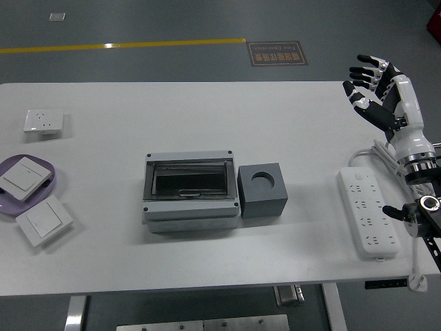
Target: Pick up the cylinder from the cube,place it in the box,flap close box
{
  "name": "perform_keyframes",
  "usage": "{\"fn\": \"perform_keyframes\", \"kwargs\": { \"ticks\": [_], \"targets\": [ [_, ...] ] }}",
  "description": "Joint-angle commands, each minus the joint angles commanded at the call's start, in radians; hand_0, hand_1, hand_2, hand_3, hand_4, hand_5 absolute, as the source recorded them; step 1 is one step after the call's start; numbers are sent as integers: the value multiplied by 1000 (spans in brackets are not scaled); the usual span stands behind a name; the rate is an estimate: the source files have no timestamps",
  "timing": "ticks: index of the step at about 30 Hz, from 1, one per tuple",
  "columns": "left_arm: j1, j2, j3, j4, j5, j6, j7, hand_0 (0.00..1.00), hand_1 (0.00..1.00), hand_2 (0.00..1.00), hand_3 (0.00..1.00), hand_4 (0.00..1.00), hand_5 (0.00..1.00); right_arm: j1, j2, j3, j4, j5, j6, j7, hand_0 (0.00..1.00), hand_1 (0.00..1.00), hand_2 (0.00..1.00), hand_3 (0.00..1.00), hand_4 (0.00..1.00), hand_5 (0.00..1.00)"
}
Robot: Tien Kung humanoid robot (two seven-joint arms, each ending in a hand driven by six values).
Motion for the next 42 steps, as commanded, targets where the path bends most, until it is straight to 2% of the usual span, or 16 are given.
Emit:
{"fn": "perform_keyframes", "kwargs": {
  "ticks": [8,16,18,23,24,29,30,33,35,36,42],
  "targets": [
    [5,1,8,2,-9,3,-1,611,624,625,641,705,247,7,-7,4,10,-19,14,-17,669,635,587,699,755,172],
    [0,-4,2,0,-3,3,1,611,623,624,641,705,247,5,-6,13,18,-111,78,-93,674,637,582,702,755,159],
    [0,-7,2,1,-1,4,2,612,624,625,641,705,247,5,-6,12,18,-110,75,-94,696,660,614,723,757,147],
    [-1,-13,-12,4,34,48,19,612,624,625,641,705,247,6,-5,6,17,-92,50,-85,696,660,614,723,757,147],
    [-1,-14,-12,4,37,54,21,611,623,625,640,704,246,6,-5,4,17,-88,47,-83,711,668,636,740,782,153],
    [-3,-15,-22,7,48,69,31,611,623,625,640,704,246,8,-4,-5,17,-79,25,-72,711,668,636,740,782,153],
    [-4,-16,-27,8,53,73,33,610,623,624,642,705,246,8,-4,-5,18,-80,16,-69,656,640,598,768,929,334],
    [-7,-18,-40,9,70,81,41,610,623,624,642,705,246,6,-3,-3,20,-92,-13,-62,656,640,598,768,929,334],
    [-8,-20,-49,10,81,83,46,610,623,624,642,705,246,3,0,6,20,-94,-17,-58,656,640,598,768,929,334],
    [-7,-20,-58,11,87,83,47,610,623,622,641,707,246,1,3,14,18,-84,-8,-54,635,618,588,746,947,362],
    [12,-14,-70,15,60,61,32,610,623,622,641,707,246,-15,22,76,13,-47,53,-48,635,618,588,746,947,362]
  ]
}}
